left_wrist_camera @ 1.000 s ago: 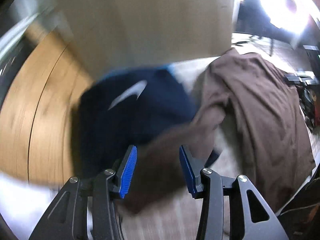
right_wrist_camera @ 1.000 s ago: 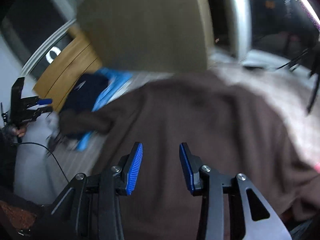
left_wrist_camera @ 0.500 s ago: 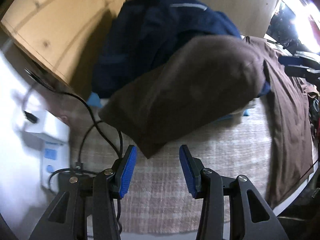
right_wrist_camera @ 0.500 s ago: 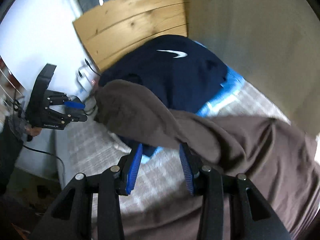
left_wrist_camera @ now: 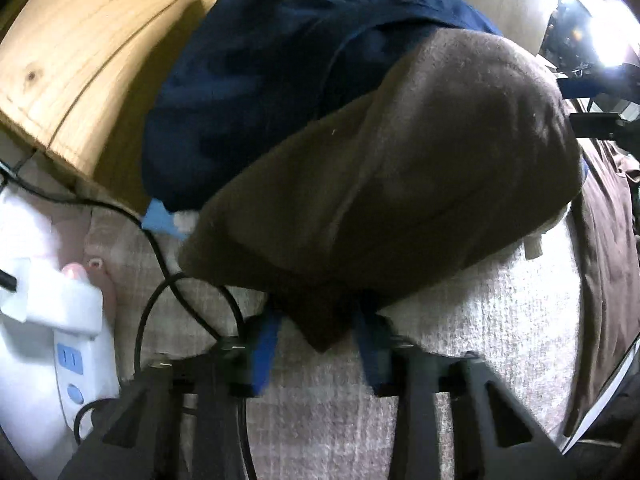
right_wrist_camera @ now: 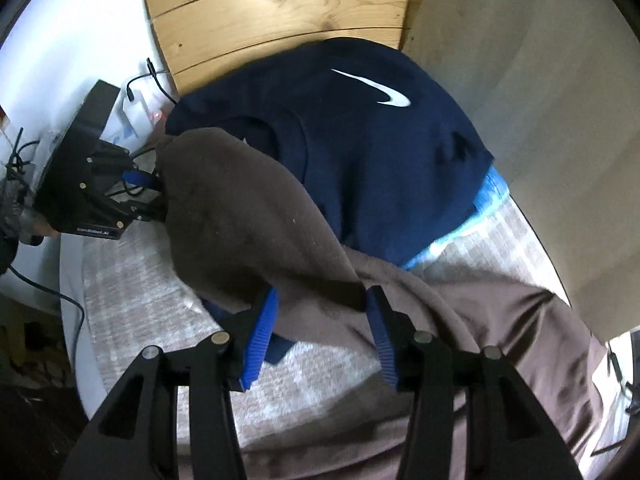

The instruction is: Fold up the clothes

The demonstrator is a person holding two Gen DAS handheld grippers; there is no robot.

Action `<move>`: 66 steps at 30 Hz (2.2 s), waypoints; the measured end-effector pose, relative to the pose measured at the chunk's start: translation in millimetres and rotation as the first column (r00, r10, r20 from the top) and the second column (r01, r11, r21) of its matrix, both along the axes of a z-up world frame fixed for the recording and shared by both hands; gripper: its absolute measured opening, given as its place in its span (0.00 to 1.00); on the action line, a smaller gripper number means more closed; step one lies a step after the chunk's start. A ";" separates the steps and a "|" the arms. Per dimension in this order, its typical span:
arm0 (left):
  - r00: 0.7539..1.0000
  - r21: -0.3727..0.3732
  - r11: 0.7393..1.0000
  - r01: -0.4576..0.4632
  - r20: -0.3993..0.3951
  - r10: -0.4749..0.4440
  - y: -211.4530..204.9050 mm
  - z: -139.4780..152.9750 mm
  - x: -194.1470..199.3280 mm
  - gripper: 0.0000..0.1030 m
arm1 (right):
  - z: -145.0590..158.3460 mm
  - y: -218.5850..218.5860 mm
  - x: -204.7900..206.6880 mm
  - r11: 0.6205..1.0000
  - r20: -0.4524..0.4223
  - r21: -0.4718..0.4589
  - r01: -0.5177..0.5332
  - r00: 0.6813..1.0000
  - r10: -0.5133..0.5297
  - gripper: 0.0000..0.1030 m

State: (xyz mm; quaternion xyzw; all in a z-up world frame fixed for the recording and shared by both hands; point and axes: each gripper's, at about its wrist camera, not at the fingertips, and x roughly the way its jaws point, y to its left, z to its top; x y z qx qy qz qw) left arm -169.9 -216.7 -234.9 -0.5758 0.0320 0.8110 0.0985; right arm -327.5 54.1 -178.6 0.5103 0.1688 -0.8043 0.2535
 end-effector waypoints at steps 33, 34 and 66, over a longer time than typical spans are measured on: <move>0.997 0.120 0.990 0.077 0.022 -0.080 64.9 11.2 186.9 0.14 | -35.4 -41.0 101.6 0.930 0.344 -0.346 0.123 0.939 0.003 0.48; 0.998 0.121 0.991 0.049 0.032 -0.054 56.1 9.2 190.1 0.14 | -38.6 -42.8 104.3 0.928 0.351 -0.348 0.134 0.936 -0.004 0.48; 0.969 0.408 0.880 0.243 -0.059 -0.240 68.1 25.0 87.5 0.00 | -51.6 19.2 114.5 0.726 0.460 -0.522 0.447 0.865 -0.202 0.07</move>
